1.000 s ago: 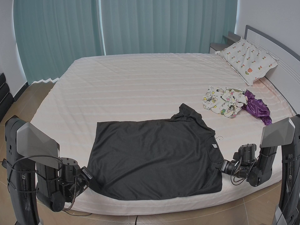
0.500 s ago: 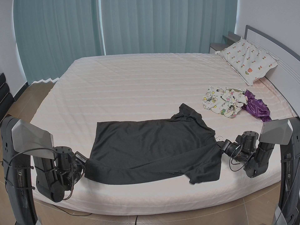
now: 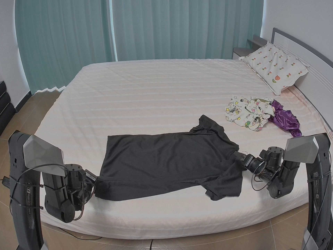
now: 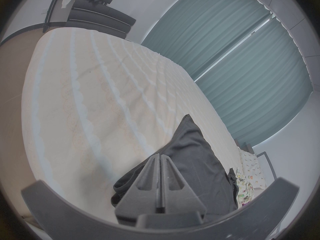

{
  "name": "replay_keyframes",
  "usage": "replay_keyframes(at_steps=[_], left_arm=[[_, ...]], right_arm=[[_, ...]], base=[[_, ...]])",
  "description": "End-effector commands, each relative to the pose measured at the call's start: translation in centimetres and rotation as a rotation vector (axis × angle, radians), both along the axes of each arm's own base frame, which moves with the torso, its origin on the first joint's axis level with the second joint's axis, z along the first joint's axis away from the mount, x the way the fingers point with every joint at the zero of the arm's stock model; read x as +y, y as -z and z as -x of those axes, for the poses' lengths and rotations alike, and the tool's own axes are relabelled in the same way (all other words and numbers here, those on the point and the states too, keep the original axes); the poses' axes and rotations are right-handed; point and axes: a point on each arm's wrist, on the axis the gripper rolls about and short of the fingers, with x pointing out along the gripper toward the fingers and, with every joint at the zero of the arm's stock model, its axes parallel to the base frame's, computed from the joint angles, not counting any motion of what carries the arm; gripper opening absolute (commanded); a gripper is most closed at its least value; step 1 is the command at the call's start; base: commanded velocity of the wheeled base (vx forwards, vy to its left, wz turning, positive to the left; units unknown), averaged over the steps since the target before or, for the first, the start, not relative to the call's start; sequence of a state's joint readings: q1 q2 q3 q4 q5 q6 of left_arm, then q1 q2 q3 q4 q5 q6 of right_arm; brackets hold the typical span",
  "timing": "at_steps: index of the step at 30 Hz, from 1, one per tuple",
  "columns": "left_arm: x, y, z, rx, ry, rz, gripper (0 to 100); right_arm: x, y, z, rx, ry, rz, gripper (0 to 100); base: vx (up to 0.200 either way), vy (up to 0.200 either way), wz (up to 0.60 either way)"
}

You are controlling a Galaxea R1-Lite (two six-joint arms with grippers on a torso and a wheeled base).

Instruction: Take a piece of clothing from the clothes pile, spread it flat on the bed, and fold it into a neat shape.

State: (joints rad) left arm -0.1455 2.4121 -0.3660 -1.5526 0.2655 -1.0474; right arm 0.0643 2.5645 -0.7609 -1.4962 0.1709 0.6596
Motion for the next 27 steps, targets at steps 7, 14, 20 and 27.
replay_keyframes(at_steps=[7, 14, 20, 27], left_arm=[[0.1, 1.1, 0.1, 0.022, -0.004, -0.003, 0], [0.1, 1.1, 0.1, 0.023, -0.004, -0.003, 0], [0.1, 1.1, 0.1, 0.025, -0.004, -0.003, 0], [0.1, 1.2, 0.1, 0.026, -0.003, -0.007, 0]], right_arm=[[-1.1, -4.0, 5.5, 0.097, -0.094, -0.101, 100], [0.4, -1.3, 7.8, 0.229, -0.259, -0.087, 100], [0.3, -0.4, 7.9, 0.255, -0.268, -0.061, 100], [1.0, 1.3, 6.9, 0.264, -0.242, 0.001, 100]], base=[[0.0, 0.0, 0.0], [0.0, 0.0, 0.0], [0.0, 0.0, 0.0], [0.0, 0.0, 0.0]])
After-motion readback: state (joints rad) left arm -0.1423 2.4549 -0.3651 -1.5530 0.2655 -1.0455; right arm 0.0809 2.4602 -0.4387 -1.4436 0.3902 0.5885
